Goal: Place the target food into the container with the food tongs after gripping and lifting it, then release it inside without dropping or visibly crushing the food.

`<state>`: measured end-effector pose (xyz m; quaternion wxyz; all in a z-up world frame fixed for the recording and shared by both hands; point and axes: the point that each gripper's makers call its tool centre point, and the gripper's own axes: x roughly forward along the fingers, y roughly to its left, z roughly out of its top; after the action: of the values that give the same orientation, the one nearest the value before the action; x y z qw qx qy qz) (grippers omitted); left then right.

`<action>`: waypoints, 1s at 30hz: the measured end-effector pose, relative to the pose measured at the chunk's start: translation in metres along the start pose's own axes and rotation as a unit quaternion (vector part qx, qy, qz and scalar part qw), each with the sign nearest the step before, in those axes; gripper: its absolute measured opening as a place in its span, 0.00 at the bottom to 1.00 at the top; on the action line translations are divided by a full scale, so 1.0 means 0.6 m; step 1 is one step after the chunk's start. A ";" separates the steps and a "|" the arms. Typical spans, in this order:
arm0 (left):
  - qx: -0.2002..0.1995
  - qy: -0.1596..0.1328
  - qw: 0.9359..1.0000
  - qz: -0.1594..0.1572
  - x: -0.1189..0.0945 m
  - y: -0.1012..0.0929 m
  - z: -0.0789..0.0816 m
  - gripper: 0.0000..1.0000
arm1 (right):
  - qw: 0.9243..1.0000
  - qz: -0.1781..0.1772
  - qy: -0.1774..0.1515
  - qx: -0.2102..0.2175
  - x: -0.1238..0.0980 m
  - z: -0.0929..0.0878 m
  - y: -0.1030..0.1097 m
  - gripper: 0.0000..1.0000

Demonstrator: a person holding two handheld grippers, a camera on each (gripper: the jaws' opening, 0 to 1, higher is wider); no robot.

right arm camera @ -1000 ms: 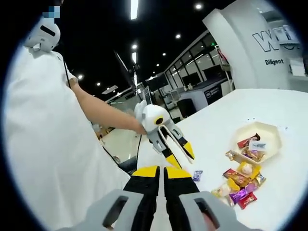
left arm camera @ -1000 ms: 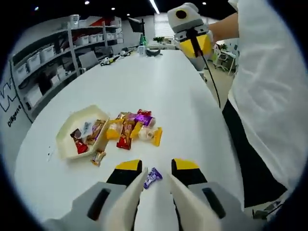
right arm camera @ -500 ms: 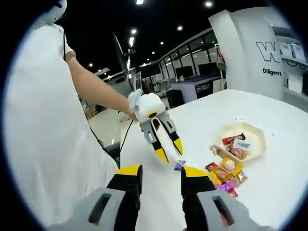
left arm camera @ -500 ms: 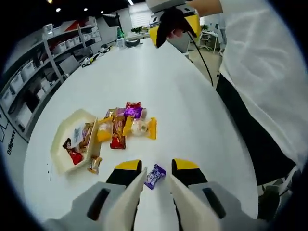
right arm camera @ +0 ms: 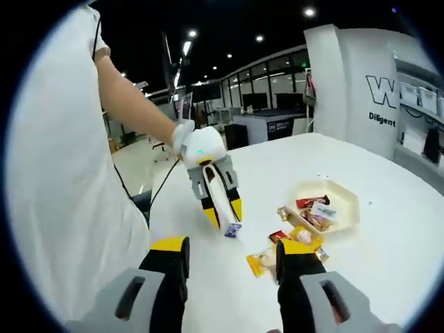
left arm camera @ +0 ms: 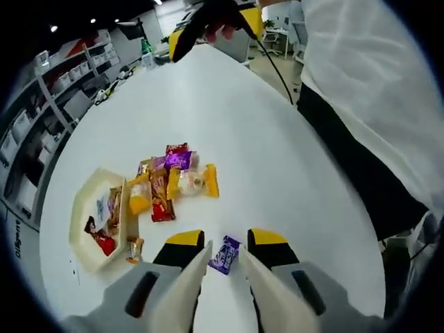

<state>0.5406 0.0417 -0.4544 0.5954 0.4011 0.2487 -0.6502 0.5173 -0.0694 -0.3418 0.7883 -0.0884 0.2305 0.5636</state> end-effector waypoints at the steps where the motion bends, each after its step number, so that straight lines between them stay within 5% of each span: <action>1: 0.003 0.003 1.000 -0.002 0.001 -0.001 -0.001 0.22 | 1.000 -0.001 0.002 -0.001 0.000 -0.001 0.000 0.48; 30: 0.083 0.056 0.993 -0.066 0.027 -0.010 -0.032 0.21 | 1.000 -0.013 0.012 0.007 -0.018 -0.019 -0.002 0.51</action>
<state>0.5399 0.0490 -0.4791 0.5013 0.4677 0.2521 -0.6830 0.5128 -0.0836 -0.3470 0.7935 -0.0924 0.2425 0.5504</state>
